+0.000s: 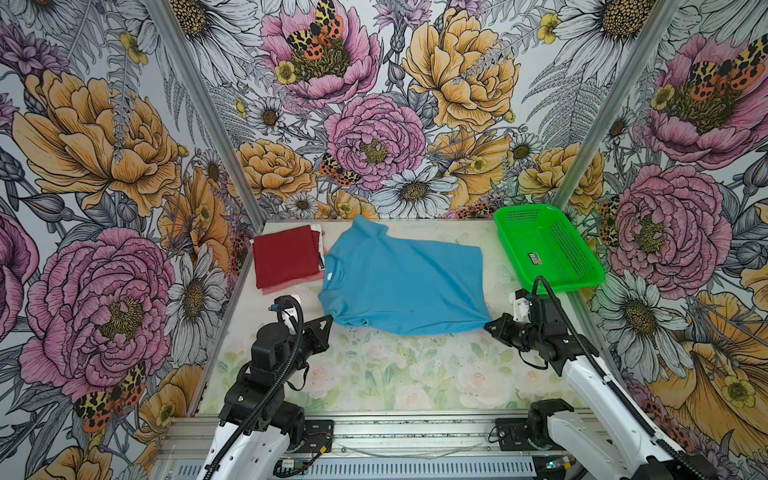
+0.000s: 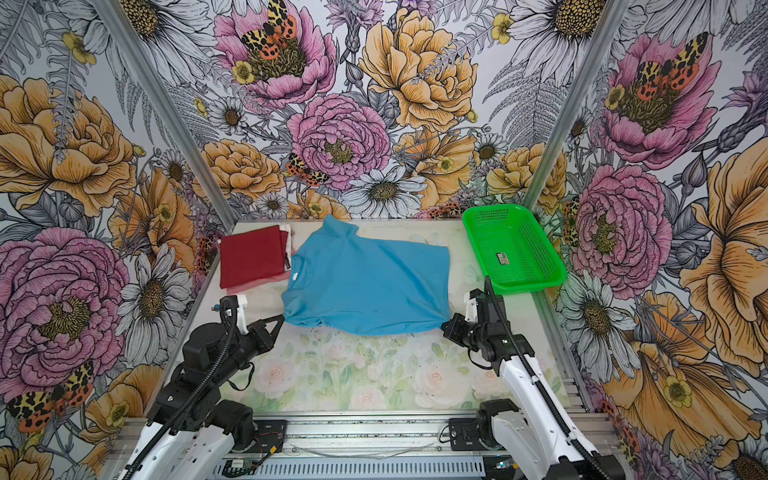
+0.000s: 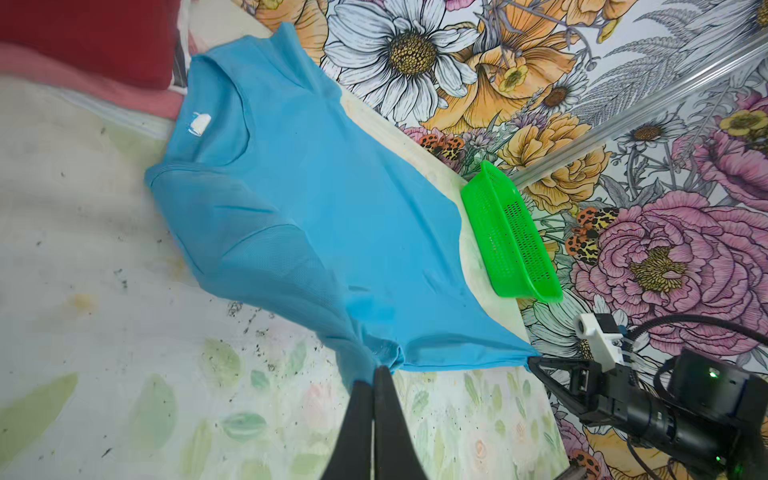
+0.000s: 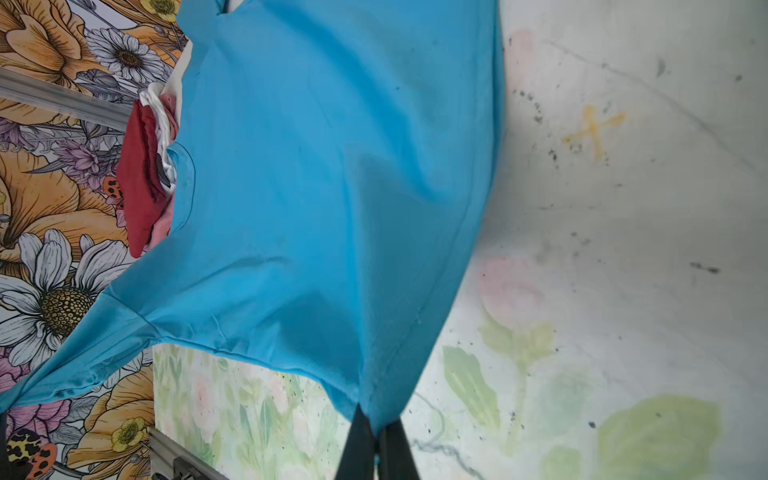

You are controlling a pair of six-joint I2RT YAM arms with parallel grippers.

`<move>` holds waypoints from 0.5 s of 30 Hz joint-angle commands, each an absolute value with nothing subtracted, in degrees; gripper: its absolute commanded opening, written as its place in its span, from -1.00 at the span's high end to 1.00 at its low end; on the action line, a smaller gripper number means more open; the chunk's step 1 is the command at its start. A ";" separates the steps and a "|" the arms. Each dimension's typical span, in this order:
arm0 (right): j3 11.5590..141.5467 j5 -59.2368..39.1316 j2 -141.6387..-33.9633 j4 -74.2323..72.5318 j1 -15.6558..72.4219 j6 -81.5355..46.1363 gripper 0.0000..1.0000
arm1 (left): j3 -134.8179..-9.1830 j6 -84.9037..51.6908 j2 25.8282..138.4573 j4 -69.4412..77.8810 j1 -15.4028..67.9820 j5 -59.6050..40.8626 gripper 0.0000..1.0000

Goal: Fold and stack the t-shirts
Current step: 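Lay the t-shirt flat toward the robot and open both grippers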

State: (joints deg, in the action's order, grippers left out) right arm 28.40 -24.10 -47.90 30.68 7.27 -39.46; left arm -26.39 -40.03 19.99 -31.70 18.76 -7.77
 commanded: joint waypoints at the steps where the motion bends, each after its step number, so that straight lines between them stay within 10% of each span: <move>1: 25.47 -18.98 -44.95 27.66 8.47 -44.32 1.00 | -23.87 -43.63 19.68 -30.89 21.82 -2.47 1.00; 15: 21.88 -8.62 -44.08 29.27 8.43 -46.58 1.00 | -19.91 -47.27 19.64 -31.58 32.13 4.04 1.00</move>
State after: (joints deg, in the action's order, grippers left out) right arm 21.93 -14.24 -44.05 29.71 8.25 -45.65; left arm -20.49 -45.74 20.53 -31.88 30.83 0.89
